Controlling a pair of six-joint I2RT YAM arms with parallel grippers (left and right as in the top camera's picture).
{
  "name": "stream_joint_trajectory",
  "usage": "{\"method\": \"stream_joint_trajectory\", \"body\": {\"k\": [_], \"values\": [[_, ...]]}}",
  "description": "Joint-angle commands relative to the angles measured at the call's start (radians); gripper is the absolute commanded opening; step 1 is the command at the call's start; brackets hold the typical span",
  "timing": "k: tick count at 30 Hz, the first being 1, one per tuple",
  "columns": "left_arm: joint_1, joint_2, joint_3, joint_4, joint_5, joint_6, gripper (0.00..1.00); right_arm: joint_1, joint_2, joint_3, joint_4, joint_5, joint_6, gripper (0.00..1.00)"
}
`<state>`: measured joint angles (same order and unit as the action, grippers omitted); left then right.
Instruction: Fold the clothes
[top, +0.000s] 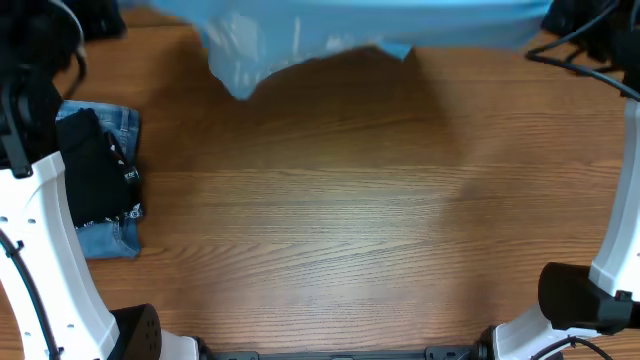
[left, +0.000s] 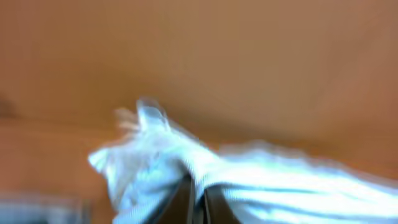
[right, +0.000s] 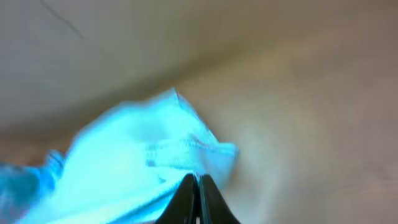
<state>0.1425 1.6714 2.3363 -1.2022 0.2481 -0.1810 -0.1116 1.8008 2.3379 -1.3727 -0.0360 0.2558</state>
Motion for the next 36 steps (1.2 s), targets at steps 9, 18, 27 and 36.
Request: {"method": "stream_joint_trajectory", "body": {"k": [9, 18, 27, 36], "values": [[-0.083, 0.256, -0.222, -0.438, 0.007, 0.025, 0.04, -0.013, 0.044, -0.446, -0.113, 0.072, -0.047, 0.04], [-0.219, 0.32, -0.679, -0.337, 0.01, 0.028, 0.04, -0.013, 0.044, -0.817, -0.034, 0.11, -0.034, 0.04], [-0.279, 0.32, -0.913, -0.254, -0.119, -0.012, 0.04, -0.013, 0.043, -0.912, 0.05, 0.22, 0.026, 0.04], [-0.237, 0.32, -0.914, -0.185, -0.299, -0.16, 0.04, 0.027, 0.044, -0.912, 0.172, -0.022, -0.149, 0.04]]}}
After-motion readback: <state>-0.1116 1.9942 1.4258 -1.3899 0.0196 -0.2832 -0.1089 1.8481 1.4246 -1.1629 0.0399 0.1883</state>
